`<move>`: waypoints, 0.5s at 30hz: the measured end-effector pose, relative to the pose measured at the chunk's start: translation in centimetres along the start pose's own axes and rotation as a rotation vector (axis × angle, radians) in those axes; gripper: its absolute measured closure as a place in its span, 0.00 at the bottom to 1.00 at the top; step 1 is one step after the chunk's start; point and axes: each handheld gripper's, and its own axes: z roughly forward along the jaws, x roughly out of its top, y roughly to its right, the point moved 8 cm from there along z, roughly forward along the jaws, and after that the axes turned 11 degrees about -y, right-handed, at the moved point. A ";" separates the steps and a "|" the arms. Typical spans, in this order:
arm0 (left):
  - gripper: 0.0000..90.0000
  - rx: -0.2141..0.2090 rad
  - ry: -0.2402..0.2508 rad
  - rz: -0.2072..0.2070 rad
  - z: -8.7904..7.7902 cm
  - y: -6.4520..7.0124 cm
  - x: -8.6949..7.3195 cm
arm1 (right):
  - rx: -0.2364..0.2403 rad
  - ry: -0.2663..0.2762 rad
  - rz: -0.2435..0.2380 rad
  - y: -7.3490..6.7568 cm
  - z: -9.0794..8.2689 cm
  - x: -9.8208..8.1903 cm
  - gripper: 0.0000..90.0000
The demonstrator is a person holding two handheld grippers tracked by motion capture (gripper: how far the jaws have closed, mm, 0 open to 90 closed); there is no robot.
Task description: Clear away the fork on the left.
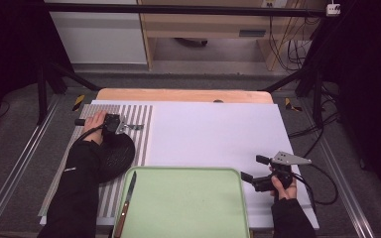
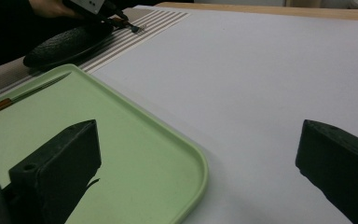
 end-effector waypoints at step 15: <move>0.85 0.029 -0.037 0.032 -0.2 0.2 0.2 | -0.003 0.002 -0.001 0.1 -0.1 0.0 0.01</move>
